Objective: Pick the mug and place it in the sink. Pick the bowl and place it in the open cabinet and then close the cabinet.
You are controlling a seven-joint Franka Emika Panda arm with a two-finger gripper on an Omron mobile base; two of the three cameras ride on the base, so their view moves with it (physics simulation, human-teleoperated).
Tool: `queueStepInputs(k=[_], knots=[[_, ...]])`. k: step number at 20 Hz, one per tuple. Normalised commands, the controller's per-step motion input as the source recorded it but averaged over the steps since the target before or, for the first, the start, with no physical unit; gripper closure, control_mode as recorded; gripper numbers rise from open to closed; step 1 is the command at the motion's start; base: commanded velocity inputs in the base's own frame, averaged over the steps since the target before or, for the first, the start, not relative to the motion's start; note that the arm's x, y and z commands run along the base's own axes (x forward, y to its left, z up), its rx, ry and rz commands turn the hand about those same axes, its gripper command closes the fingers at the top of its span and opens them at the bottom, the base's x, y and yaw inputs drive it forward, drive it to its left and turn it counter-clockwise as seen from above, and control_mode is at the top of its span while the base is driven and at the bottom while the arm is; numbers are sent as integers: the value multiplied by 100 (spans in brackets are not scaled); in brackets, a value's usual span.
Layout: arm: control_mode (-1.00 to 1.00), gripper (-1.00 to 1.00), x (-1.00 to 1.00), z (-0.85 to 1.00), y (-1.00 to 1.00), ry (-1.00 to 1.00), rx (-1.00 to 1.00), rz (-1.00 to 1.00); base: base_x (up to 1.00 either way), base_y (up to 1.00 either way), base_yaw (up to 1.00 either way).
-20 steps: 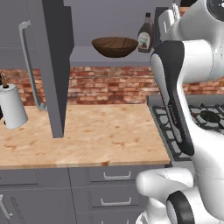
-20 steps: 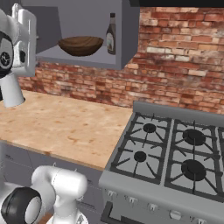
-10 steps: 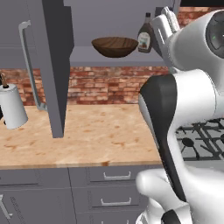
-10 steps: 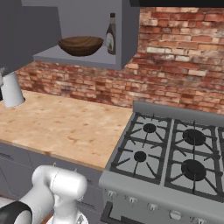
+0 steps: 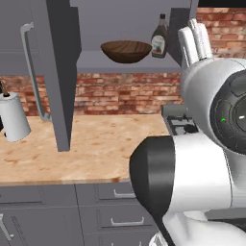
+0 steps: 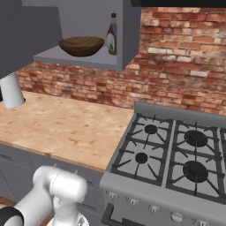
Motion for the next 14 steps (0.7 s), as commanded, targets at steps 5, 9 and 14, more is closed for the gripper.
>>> queueStepInputs(k=[5,9,14], knots=[[-100,-100,-31,-3,74,-20,1,-42,0,0,0],[-100,-100,-5,-7,84,-1,-2,-30,0,0,0],[-100,-100,-27,-23,97,-8,-1,-32,0,0,0]])
